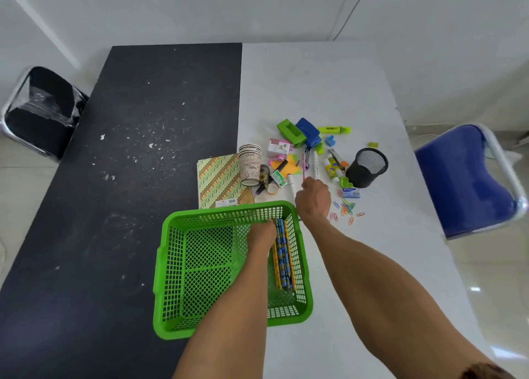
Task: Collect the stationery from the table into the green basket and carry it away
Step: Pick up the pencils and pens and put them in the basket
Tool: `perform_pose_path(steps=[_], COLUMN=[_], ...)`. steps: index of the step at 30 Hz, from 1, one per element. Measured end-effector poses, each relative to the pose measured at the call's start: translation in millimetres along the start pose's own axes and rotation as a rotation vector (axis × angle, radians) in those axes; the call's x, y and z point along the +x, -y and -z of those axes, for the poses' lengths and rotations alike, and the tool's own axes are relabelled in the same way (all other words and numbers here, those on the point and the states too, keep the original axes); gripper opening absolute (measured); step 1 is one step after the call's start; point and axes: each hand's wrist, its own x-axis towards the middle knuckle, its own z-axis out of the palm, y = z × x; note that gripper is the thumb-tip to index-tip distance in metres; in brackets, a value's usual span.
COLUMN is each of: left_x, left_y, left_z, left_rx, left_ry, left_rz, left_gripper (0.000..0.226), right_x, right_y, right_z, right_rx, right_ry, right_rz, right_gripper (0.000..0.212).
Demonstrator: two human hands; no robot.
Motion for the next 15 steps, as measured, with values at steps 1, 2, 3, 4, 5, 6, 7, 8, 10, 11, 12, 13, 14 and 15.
perform_pose_path(steps=[1, 2, 3, 4, 5, 6, 7, 8, 10, 11, 12, 13, 14, 15], left_x=[-5, -9, -13, -18, -22, -25, -31, -32, -37, -38, -39, -41, -41, -42], left_y=[3, 6, 10, 13, 17, 19, 23, 25, 31, 33, 36, 39, 42, 44], left_z=[0, 1, 1, 2, 3, 4, 5, 6, 7, 8, 9, 10, 11, 12], left_rx=[-0.001, -0.001, 0.0, 0.0, 0.006, 0.008, 0.011, 0.008, 0.004, -0.006, -0.015, -0.024, -0.034, -0.038], left_ry=[-0.008, -0.01, -0.008, -0.001, 0.005, 0.01, 0.022, 0.029, 0.04, 0.039, 0.041, 0.047, 0.055, 0.06], left_rz=[-0.025, -0.05, -0.075, -0.099, -0.117, -0.125, -0.134, -0.134, -0.13, -0.122, -0.116, -0.117, -0.118, -0.12], left_gripper=[0.043, 0.044, 0.045, 0.046, 0.047, 0.05, 0.052, 0.055, 0.058, 0.059, 0.06, 0.061, 0.062, 0.063], right_x=[-9, -18, -28, -39, -50, -59, -72, -82, -104, -113, -124, -134, -142, -150], right_y=[2, 3, 6, 8, 10, 13, 13, 14, 12, 11, 9, 6, 3, -2], right_z=[3, 5, 6, 8, 9, 9, 10, 8, 6, 3, 1, -1, -5, -9], right_rx=[0.014, 0.022, 0.026, 0.03, 0.034, 0.034, 0.031, 0.021, -0.004, -0.011, -0.017, -0.027, -0.043, -0.062], right_ry=[-0.016, -0.032, -0.049, -0.067, -0.087, -0.104, -0.126, -0.137, -0.142, -0.133, -0.124, -0.107, -0.082, -0.052], right_rz=[0.003, 0.009, 0.023, 0.036, 0.053, 0.074, 0.091, 0.111, 0.148, 0.169, 0.188, 0.2, 0.201, 0.195], right_gripper=[0.034, 0.034, 0.032, 0.03, 0.029, 0.027, 0.026, 0.025, 0.023, 0.023, 0.023, 0.024, 0.025, 0.026])
